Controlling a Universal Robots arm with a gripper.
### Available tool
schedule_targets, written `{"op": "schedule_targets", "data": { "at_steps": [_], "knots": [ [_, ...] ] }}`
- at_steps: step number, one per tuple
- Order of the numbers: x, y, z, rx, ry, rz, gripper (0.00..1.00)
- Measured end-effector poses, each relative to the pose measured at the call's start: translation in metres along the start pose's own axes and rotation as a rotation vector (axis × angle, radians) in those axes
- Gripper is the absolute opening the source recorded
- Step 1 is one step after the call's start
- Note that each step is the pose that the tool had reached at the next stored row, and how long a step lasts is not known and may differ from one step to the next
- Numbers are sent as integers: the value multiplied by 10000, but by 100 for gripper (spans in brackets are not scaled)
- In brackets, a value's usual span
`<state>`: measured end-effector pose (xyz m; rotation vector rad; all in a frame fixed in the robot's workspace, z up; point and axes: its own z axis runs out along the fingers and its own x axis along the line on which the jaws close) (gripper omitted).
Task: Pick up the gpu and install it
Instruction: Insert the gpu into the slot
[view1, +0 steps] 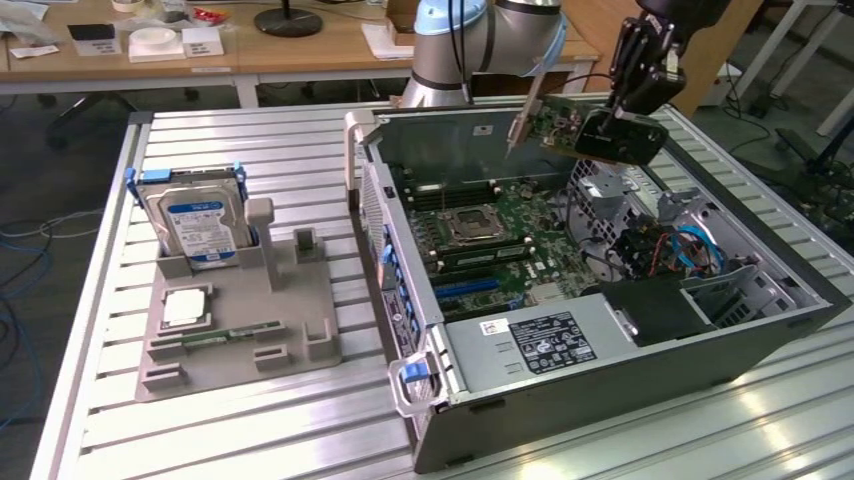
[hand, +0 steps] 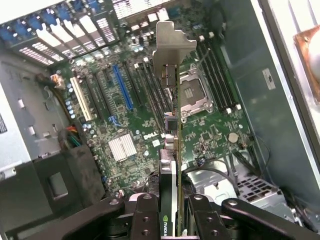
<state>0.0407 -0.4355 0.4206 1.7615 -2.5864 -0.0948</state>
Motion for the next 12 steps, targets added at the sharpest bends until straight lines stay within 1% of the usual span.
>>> {"op": "schedule_targets", "data": {
  "at_steps": [12],
  "knots": [
    [0,0,1,-47,105,-1881,27]
  ]
}}
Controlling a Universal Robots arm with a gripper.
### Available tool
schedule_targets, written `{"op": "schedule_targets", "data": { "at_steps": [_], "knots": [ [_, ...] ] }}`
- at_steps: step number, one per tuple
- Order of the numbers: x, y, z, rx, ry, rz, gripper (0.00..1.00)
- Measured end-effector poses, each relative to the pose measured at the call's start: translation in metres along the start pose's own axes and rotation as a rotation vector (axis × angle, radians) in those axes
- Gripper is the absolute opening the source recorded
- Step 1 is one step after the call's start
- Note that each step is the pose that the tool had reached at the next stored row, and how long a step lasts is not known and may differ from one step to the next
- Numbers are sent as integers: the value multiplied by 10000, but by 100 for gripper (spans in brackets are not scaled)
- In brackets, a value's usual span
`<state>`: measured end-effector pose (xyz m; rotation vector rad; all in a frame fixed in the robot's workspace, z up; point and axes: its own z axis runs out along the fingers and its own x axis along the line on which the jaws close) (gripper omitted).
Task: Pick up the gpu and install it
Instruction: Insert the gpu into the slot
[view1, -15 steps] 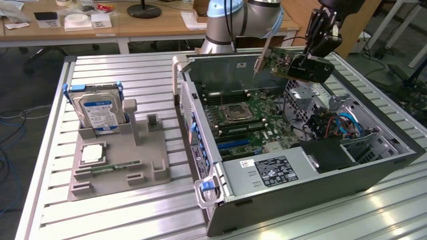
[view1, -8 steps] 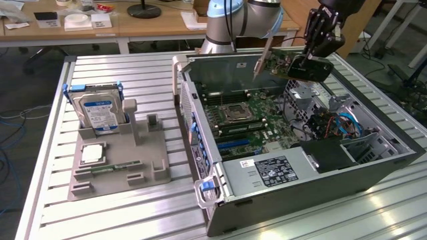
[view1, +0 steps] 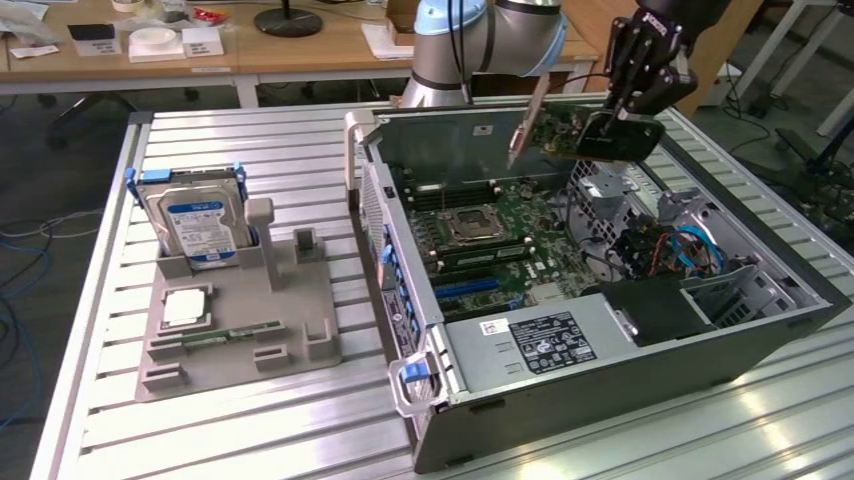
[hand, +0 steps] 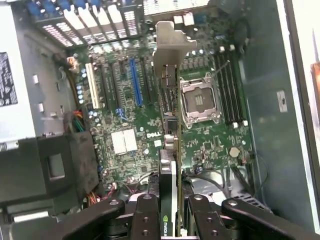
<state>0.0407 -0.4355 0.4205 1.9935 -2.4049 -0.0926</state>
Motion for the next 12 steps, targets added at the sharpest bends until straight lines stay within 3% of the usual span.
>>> {"op": "schedule_targets", "data": {
  "at_steps": [3,7,12],
  "knots": [
    [0,0,0,-10,25,-418,27],
    [0,0,0,-9,28,-488,27],
    [-3,3,4,152,7,-611,27]
  ]
}}
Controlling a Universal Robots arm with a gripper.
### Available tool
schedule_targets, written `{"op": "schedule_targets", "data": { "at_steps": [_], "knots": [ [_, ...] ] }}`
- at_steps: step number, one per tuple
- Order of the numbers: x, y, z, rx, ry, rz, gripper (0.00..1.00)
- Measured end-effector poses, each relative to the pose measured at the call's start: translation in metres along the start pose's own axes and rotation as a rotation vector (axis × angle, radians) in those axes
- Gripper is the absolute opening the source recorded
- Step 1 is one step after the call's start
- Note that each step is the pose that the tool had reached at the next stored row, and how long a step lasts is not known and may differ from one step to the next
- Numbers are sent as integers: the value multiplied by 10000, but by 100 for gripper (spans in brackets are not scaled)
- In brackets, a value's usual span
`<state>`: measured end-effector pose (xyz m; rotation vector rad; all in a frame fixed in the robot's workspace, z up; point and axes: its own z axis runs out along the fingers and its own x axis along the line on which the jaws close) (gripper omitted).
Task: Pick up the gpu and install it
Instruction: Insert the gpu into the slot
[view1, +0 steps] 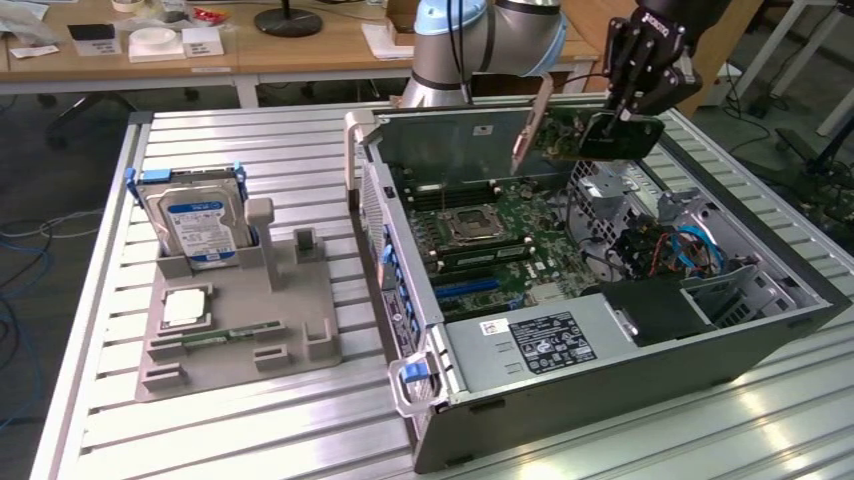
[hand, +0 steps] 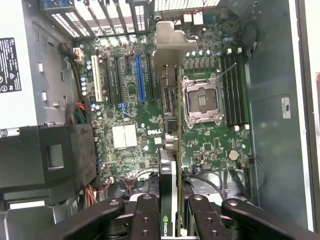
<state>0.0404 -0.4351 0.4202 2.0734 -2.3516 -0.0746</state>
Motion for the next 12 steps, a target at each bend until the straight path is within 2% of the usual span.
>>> {"op": "schedule_targets", "data": {
  "at_steps": [8,12],
  "knots": [
    [2,15,23,30,1,-79,27],
    [3,20,28,114,-7,-212,27]
  ]
}}
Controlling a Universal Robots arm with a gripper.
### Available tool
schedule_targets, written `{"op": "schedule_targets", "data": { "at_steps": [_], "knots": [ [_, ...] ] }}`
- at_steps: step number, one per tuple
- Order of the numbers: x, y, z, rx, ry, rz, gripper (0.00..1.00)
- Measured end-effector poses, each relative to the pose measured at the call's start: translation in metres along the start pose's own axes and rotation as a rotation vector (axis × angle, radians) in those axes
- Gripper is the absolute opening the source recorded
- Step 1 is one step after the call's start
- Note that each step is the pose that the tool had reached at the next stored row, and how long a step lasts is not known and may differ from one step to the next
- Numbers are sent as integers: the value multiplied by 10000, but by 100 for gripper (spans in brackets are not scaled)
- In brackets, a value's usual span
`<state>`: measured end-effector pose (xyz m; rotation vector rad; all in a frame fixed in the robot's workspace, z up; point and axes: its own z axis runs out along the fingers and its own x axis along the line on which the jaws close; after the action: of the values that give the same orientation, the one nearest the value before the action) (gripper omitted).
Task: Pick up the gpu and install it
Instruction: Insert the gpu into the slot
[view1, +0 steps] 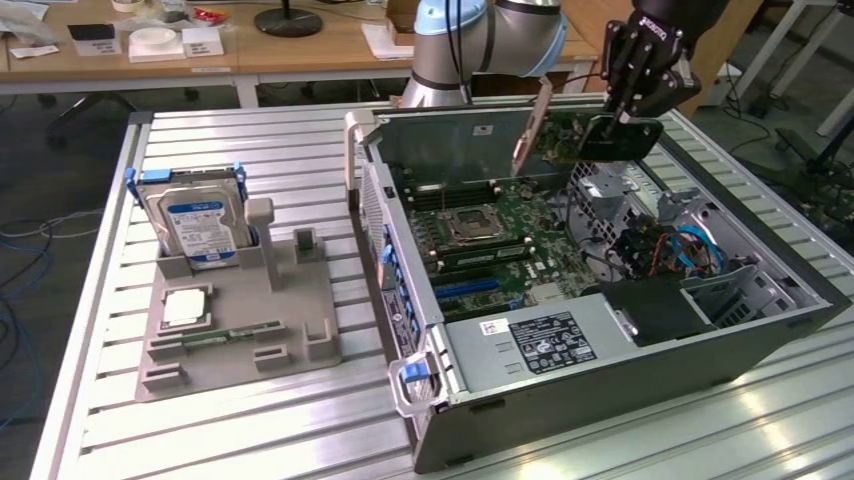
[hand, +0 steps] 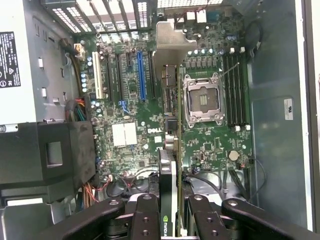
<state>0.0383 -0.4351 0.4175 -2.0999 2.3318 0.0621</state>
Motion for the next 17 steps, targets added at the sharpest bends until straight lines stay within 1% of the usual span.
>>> {"op": "schedule_targets", "data": {
  "at_steps": [2,4,5,11,14,17],
  "knots": [
    [0,1,1,22,-1,-43,27],
    [0,7,3,68,-14,-84,27],
    [1,8,3,81,-14,-101,27],
    [0,8,3,81,-14,-109,27],
    [2,28,4,89,-16,-109,27],
    [2,29,4,89,-16,-109,27]
  ]
}}
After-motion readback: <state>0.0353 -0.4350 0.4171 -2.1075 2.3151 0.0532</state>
